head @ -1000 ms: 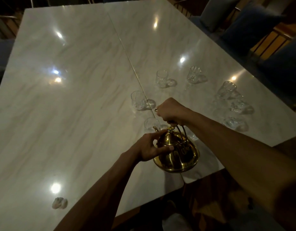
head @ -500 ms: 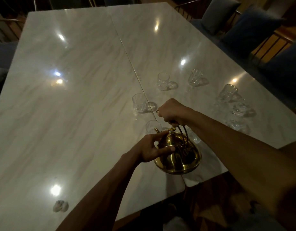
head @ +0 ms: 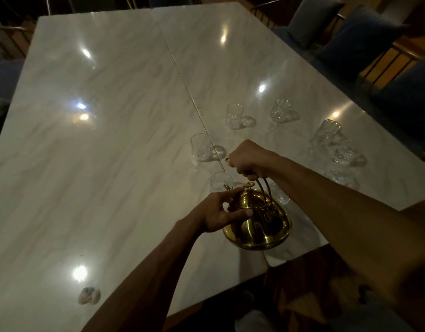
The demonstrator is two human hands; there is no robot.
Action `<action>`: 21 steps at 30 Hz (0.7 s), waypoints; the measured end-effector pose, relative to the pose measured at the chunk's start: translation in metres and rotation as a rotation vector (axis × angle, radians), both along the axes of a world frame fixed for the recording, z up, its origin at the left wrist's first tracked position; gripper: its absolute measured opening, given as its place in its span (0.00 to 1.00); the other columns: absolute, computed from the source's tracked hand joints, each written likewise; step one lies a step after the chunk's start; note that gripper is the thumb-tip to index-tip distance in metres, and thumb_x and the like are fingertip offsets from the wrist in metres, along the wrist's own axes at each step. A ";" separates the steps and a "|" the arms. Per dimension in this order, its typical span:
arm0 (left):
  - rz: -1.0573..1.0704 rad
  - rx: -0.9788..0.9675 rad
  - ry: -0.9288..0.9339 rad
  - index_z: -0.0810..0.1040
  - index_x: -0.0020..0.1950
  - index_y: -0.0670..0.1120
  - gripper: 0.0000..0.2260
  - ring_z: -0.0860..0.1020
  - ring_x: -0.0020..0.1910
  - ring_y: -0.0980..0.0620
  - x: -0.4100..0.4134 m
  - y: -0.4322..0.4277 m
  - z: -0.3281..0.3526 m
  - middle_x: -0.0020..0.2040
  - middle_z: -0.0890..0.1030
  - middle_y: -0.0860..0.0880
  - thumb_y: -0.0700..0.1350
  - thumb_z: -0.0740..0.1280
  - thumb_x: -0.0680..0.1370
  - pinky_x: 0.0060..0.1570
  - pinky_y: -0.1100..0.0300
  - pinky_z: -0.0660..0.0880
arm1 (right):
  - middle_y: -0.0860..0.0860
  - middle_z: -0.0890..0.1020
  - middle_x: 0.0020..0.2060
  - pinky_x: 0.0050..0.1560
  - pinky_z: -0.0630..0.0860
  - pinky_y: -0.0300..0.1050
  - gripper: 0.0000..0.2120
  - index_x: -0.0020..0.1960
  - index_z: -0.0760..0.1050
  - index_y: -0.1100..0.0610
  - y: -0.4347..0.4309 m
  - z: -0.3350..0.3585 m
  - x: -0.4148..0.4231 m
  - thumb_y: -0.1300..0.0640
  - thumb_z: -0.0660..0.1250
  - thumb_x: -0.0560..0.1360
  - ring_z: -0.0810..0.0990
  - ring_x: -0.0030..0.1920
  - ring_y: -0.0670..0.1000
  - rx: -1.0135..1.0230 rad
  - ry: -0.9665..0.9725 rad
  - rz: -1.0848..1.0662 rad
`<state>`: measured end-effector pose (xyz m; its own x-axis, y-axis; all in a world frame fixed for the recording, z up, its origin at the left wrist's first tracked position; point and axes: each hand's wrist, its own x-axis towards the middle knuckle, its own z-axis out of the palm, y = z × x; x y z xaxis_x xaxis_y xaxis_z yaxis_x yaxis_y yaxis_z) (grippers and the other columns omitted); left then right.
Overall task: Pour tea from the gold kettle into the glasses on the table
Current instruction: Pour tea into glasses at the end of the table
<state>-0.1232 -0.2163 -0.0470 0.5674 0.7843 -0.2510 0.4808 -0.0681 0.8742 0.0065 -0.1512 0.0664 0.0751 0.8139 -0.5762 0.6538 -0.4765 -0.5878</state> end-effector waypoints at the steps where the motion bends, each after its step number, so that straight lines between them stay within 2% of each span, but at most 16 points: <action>1: -0.001 -0.001 -0.003 0.66 0.78 0.57 0.32 0.75 0.68 0.53 0.000 0.000 0.000 0.69 0.78 0.50 0.63 0.70 0.75 0.65 0.57 0.70 | 0.54 0.67 0.27 0.17 0.57 0.33 0.12 0.37 0.71 0.61 -0.001 0.000 0.000 0.73 0.57 0.74 0.61 0.22 0.47 -0.001 0.001 -0.006; 6: -0.004 -0.008 -0.007 0.66 0.78 0.57 0.32 0.74 0.69 0.53 0.000 0.000 -0.001 0.70 0.77 0.50 0.61 0.70 0.76 0.64 0.58 0.69 | 0.54 0.67 0.26 0.18 0.57 0.34 0.12 0.37 0.72 0.61 -0.002 0.001 0.000 0.72 0.57 0.75 0.61 0.23 0.48 -0.004 0.005 -0.020; 11: -0.003 0.010 -0.016 0.66 0.78 0.55 0.31 0.74 0.68 0.54 0.000 -0.001 0.003 0.70 0.77 0.50 0.58 0.71 0.77 0.64 0.60 0.68 | 0.54 0.68 0.26 0.18 0.59 0.34 0.10 0.47 0.75 0.63 -0.004 0.001 0.000 0.71 0.57 0.75 0.63 0.22 0.48 0.010 0.019 -0.032; 15: -0.003 0.012 -0.017 0.67 0.78 0.56 0.31 0.74 0.68 0.56 -0.001 -0.001 0.003 0.69 0.78 0.51 0.59 0.71 0.77 0.61 0.65 0.68 | 0.54 0.68 0.27 0.18 0.58 0.34 0.09 0.48 0.76 0.63 -0.005 0.004 -0.001 0.71 0.57 0.76 0.63 0.23 0.48 0.016 0.027 -0.030; 21: 0.007 -0.001 -0.021 0.65 0.78 0.56 0.32 0.73 0.70 0.54 -0.001 -0.001 0.002 0.70 0.77 0.49 0.59 0.71 0.77 0.61 0.63 0.66 | 0.54 0.69 0.27 0.17 0.59 0.34 0.10 0.53 0.77 0.64 -0.005 0.003 -0.003 0.70 0.58 0.77 0.64 0.23 0.47 0.015 0.019 -0.039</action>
